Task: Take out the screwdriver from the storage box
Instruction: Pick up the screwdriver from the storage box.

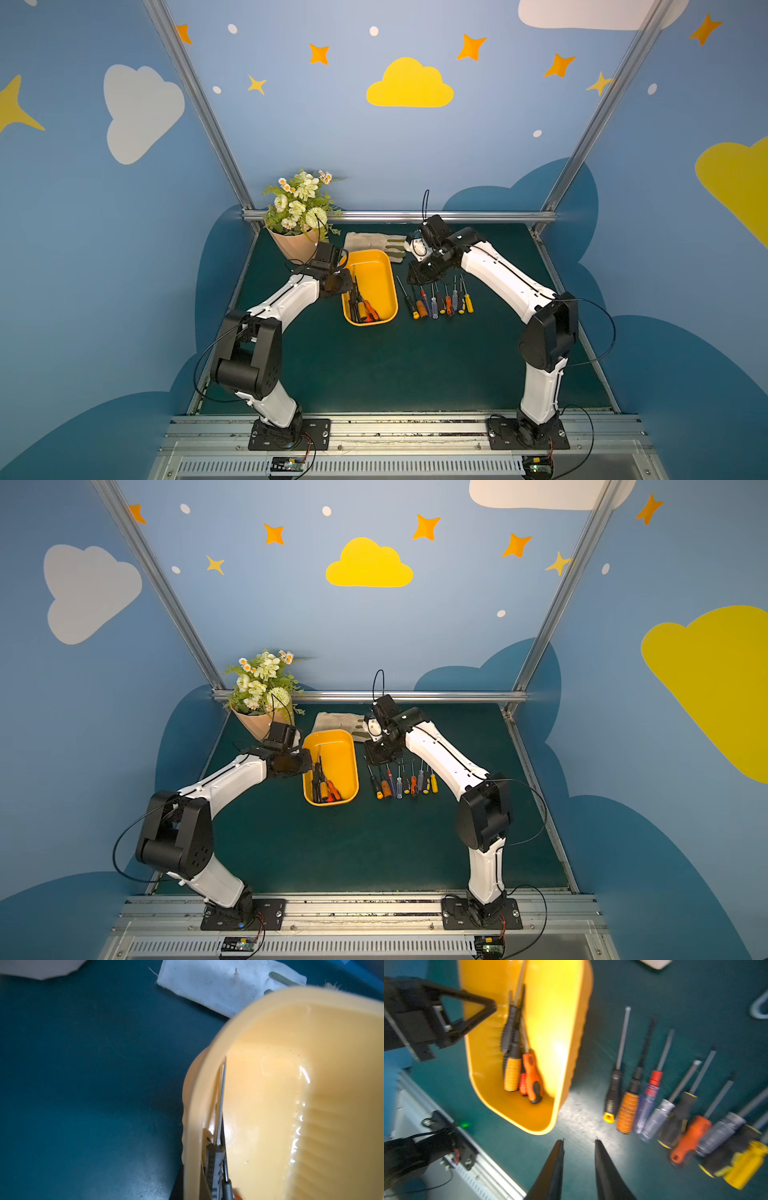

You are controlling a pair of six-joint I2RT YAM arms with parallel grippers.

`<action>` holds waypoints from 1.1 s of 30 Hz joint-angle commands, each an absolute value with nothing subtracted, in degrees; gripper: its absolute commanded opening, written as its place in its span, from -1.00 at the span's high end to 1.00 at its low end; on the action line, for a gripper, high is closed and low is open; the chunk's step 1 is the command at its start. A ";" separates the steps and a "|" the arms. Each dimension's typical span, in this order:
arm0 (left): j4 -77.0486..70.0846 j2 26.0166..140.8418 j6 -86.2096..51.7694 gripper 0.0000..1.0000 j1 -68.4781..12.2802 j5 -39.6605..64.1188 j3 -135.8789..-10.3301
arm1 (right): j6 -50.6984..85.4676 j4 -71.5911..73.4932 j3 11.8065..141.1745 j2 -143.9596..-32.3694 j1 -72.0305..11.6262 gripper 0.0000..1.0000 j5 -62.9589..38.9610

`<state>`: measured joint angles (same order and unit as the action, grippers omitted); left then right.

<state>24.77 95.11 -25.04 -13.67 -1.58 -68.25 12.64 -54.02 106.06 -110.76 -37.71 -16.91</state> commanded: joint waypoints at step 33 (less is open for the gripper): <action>24.50 92.72 -24.45 0.96 -19.14 -19.16 -66.84 | 25.05 -49.40 118.95 -133.61 -47.01 0.08 -26.41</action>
